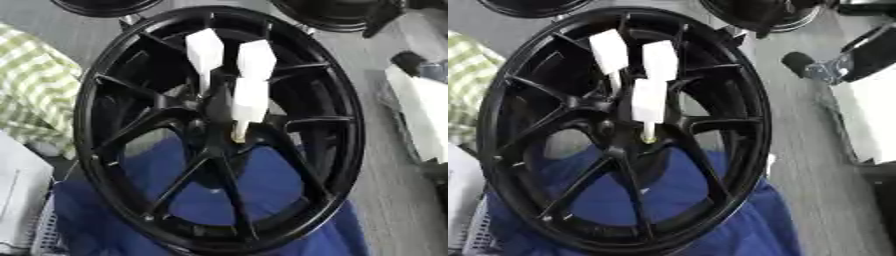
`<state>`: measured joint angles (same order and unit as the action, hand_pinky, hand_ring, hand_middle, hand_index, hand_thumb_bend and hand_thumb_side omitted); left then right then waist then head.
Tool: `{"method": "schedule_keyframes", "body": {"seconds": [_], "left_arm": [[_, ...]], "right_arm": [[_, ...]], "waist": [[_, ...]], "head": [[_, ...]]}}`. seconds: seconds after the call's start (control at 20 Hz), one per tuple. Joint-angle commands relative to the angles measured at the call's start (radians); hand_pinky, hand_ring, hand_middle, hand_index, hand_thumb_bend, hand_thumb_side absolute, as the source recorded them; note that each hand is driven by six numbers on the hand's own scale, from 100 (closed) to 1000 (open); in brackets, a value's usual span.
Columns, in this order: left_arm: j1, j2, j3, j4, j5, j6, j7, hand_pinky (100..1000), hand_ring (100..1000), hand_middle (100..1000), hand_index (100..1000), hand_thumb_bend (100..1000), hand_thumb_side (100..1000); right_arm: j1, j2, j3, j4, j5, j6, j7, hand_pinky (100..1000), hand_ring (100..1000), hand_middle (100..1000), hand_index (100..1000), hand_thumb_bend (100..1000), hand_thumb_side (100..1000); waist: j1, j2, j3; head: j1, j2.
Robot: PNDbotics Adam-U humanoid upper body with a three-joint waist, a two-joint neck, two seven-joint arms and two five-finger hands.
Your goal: Pull the pin out of the wheel hub.
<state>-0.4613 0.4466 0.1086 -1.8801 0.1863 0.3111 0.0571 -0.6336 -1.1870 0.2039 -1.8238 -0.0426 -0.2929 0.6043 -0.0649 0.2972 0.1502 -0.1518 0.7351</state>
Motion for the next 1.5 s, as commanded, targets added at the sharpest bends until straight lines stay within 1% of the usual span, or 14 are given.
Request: {"method": "schedule_keyframes", "body": {"seconds": [0.05, 0.1, 0.15, 0.3, 0.4, 0.6, 0.65, 0.8, 1.0, 1.1, 1.2, 1.35, 1.5], "left_arm": [[0.014, 0.014, 0.014, -0.018, 0.001, 0.005, 0.01, 799, 625, 519, 735, 137, 679], [0.026, 0.018, 0.014, -0.014, 0.0, 0.006, 0.011, 799, 625, 519, 735, 137, 679], [0.039, 0.023, 0.015, -0.009, -0.001, 0.008, 0.011, 800, 625, 519, 735, 138, 682], [0.073, 0.031, 0.023, 0.003, -0.001, 0.01, 0.017, 800, 624, 518, 735, 139, 685], [0.091, 0.035, 0.029, 0.01, 0.001, 0.011, 0.022, 801, 624, 518, 734, 141, 686], [0.114, 0.043, 0.041, 0.019, 0.004, 0.009, 0.034, 802, 624, 518, 734, 140, 685], [0.117, 0.044, 0.043, 0.02, 0.005, 0.007, 0.037, 802, 624, 518, 734, 140, 684], [0.125, 0.045, 0.05, 0.02, 0.007, 0.004, 0.046, 803, 624, 518, 734, 141, 685], [0.136, 0.045, 0.057, 0.022, 0.009, 0.001, 0.052, 803, 624, 518, 733, 141, 687], [0.145, 0.045, 0.062, 0.024, 0.01, 0.0, 0.057, 804, 625, 518, 732, 141, 688], [0.152, 0.047, 0.066, 0.027, 0.012, -0.001, 0.061, 804, 625, 518, 731, 140, 689], [0.164, 0.046, 0.073, 0.03, 0.014, -0.003, 0.067, 804, 625, 518, 731, 142, 690], [0.177, 0.046, 0.08, 0.034, 0.016, -0.003, 0.074, 804, 625, 518, 730, 143, 691]], "right_arm": [[-0.06, 0.054, 0.008, 0.045, -0.001, 0.009, 0.047, 934, 827, 736, 809, 100, 283], [-0.08, 0.082, 0.014, 0.064, 0.008, 0.01, 0.062, 934, 827, 736, 809, 100, 283], [-0.101, 0.111, 0.025, 0.088, 0.021, 0.01, 0.082, 936, 829, 738, 810, 100, 317], [-0.152, 0.181, 0.05, 0.153, 0.048, 0.001, 0.136, 940, 833, 742, 812, 100, 330], [-0.184, 0.221, 0.057, 0.192, 0.06, -0.005, 0.156, 941, 838, 748, 818, 100, 298], [-0.234, 0.291, 0.072, 0.254, 0.084, -0.019, 0.184, 946, 843, 753, 823, 100, 296], [-0.244, 0.304, 0.073, 0.264, 0.089, -0.023, 0.189, 945, 846, 757, 825, 100, 261], [-0.261, 0.345, 0.074, 0.285, 0.108, -0.034, 0.197, 952, 847, 758, 825, 100, 270], [-0.258, 0.383, 0.072, 0.291, 0.137, -0.037, 0.212, 956, 848, 759, 825, 100, 285], [-0.255, 0.395, 0.071, 0.293, 0.157, -0.036, 0.214, 955, 849, 761, 826, 100, 279], [-0.251, 0.409, 0.072, 0.294, 0.181, -0.037, 0.214, 959, 850, 762, 827, 100, 305], [-0.25, 0.432, 0.074, 0.303, 0.207, -0.031, 0.217, 963, 851, 763, 828, 100, 315], [-0.247, 0.461, 0.077, 0.305, 0.233, -0.026, 0.221, 965, 852, 765, 829, 100, 333]], "waist": [[0.001, -0.038, -0.002], [0.0, -0.044, -0.003], [-0.001, -0.052, -0.004], [-0.006, -0.071, -0.003], [-0.006, -0.081, -0.001], [0.001, -0.092, -0.004], [0.003, -0.092, -0.004], [0.01, -0.087, -0.002], [0.023, -0.074, 0.0], [0.029, -0.066, 0.0], [0.035, -0.058, 0.0], [0.043, -0.048, -0.004], [0.046, -0.043, -0.015]], "head": [[0.005, 0.027], [0.011, 0.031], [0.016, 0.033], [0.027, 0.035], [0.035, 0.035], [0.053, 0.035], [0.056, 0.035], [0.056, 0.035], [0.053, 0.035], [0.044, 0.035], [0.035, 0.035], [0.026, 0.035], [0.026, 0.035]]}}
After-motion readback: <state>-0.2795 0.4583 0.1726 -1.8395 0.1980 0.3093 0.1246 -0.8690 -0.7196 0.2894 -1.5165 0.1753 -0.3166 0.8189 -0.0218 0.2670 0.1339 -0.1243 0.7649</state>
